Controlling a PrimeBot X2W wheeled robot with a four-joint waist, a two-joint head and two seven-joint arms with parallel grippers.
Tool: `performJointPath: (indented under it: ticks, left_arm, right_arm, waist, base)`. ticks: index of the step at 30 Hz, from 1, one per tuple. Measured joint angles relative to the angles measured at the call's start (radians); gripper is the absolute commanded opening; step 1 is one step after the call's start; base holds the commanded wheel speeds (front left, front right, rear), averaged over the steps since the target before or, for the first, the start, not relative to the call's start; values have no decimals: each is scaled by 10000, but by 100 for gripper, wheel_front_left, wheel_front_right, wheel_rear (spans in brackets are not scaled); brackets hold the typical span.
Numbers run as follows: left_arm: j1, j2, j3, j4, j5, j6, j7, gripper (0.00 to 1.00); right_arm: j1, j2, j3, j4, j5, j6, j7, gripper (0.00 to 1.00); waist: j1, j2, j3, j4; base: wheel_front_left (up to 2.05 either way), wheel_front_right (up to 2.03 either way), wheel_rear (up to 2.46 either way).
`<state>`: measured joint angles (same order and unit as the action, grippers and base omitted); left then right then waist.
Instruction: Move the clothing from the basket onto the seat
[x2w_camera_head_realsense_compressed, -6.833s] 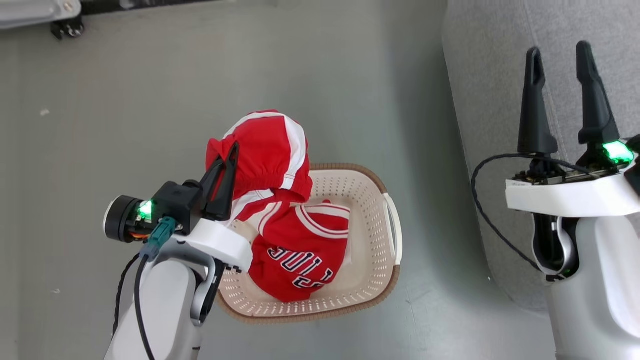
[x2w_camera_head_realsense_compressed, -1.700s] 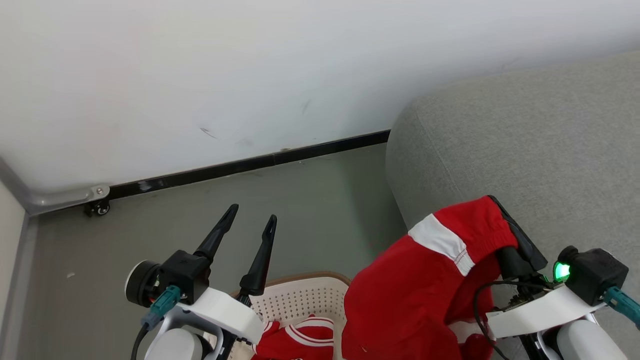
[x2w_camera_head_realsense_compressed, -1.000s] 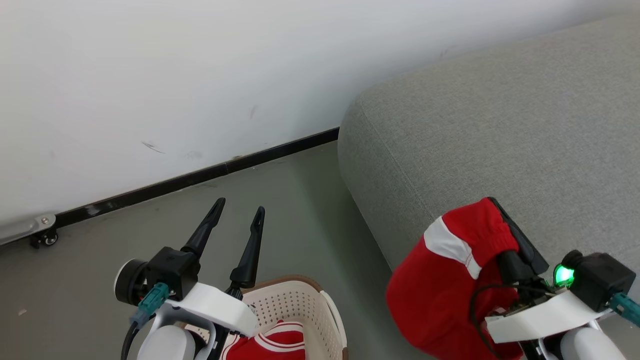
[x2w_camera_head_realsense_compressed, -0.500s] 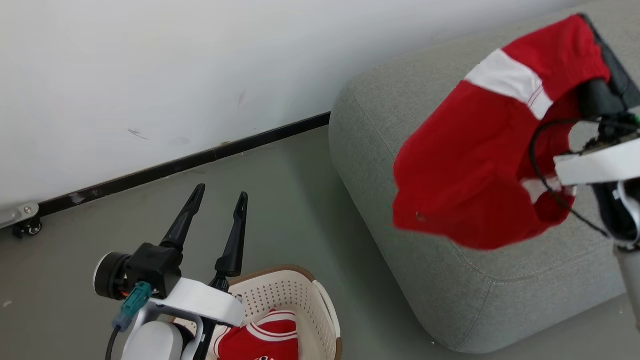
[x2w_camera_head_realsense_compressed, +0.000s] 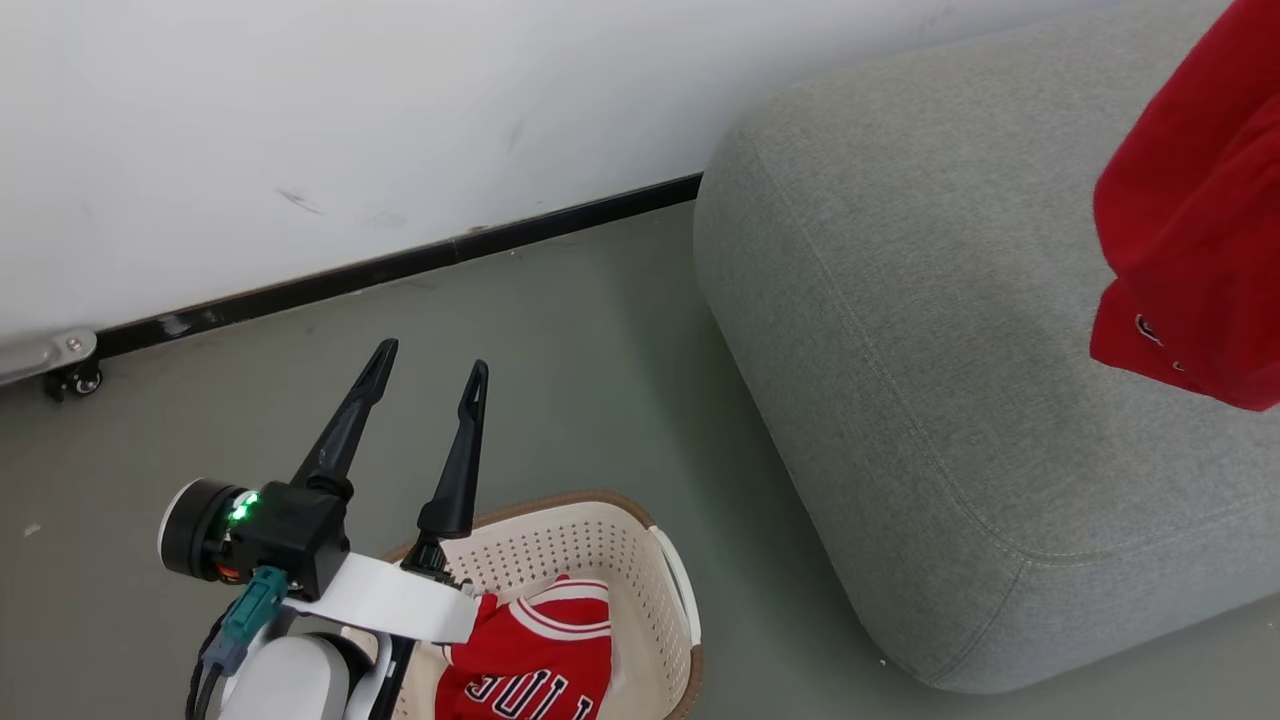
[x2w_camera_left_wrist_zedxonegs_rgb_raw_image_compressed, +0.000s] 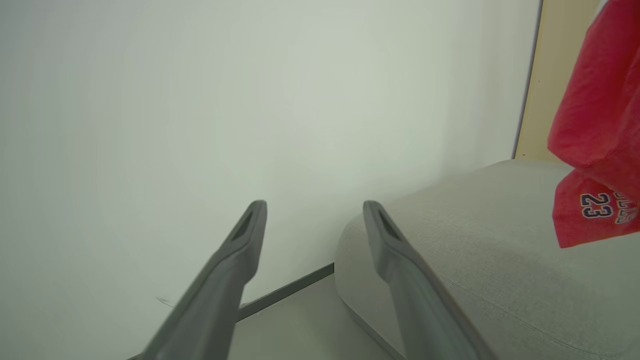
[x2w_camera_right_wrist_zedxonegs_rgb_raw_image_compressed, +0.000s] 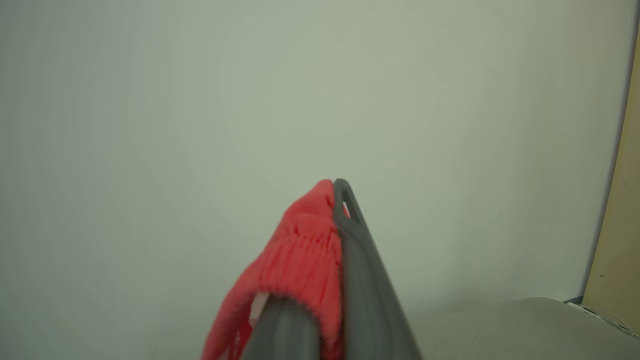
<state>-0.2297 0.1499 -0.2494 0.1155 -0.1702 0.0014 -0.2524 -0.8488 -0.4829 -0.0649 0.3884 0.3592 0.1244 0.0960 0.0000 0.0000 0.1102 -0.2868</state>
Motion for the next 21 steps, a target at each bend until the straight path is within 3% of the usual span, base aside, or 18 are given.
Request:
performJointPath:
  ticks: [9,21]
  left_arm:
    - [-14,132,-157,-497,251,44,249,100]
    - [-18,209,-353,-997,263,29,596,100]
  right_arm:
    - [-1280,-418,-54,1198,-579,0,186,0]
    - [-2812,-943,-999,2514,-1475,0,176,0]
  waist:
    - [1,0,434,629]
    - [0,0,1078,1467]
  base:
    - [0,0,0]
    - [0,0,0]
